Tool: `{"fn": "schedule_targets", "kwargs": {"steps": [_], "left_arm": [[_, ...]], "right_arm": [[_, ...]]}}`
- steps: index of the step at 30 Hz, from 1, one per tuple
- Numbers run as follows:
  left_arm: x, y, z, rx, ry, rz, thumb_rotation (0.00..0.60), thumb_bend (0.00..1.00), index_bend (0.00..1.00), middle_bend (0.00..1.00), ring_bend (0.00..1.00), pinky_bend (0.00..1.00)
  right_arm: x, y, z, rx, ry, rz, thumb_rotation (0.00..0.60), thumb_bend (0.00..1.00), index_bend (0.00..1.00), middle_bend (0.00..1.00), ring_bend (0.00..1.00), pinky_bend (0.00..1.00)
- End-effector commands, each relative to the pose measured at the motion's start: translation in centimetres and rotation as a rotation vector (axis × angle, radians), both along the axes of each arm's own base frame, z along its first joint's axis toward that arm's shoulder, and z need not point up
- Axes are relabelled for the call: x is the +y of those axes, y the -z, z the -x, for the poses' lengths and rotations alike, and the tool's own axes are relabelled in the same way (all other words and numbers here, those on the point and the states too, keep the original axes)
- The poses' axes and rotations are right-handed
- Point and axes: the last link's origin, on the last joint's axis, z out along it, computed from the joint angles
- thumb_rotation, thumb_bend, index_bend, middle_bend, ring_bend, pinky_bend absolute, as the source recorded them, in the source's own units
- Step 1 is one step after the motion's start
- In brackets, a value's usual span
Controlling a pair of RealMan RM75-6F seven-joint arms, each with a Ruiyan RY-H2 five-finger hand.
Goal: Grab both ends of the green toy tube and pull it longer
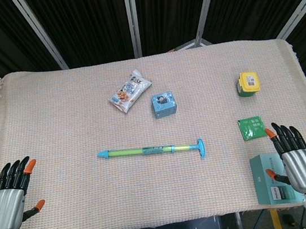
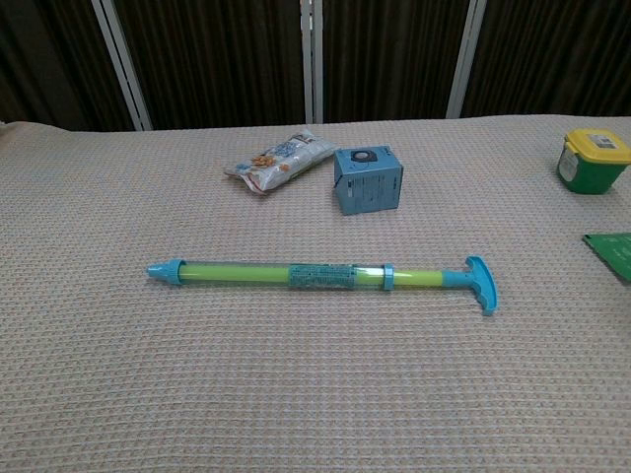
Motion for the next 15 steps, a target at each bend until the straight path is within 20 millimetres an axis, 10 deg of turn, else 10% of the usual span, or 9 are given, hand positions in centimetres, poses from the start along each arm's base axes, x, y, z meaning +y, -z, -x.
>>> {"fn": "schedule_targets", "kwargs": {"steps": [1, 10, 12, 15], "left_arm": [[0.0, 0.0, 0.0, -0.001, 0.0, 0.0, 0.6, 0.0, 0.0, 0.0, 0.0, 0.0], [0.3, 0.1, 0.1, -0.004, -0.012, 0.005, 0.6, 0.0, 0.0, 0.0, 0.0, 0.0], [0.5, 0.1, 0.2, -0.002, -0.018, 0.004, 0.6, 0.0, 0.0, 0.0, 0.0, 0.0], [0.8, 0.2, 0.5, -0.001, -0.031, 0.004, 0.6, 0.0, 0.0, 0.0, 0.0, 0.0]], "right_arm": [[0.0, 0.0, 0.0, 0.0, 0.0, -0.001, 0.6, 0.0, 0.0, 0.0, 0.0, 0.0], [-0.4, 0.9, 0.3, 0.015, 0.007, -0.039, 0.6, 0.0, 0.0, 0.05, 0.02, 0.0], [-1.3, 1.4, 0.2, 0.024, 0.008, -0.062, 0.6, 0.0, 0.0, 0.39, 0.31, 0.02], [-3.3, 2.5, -0.6, 0.034, -0.023, -0.122, 0.6, 0.0, 0.0, 0.77, 0.71, 0.32]]}}
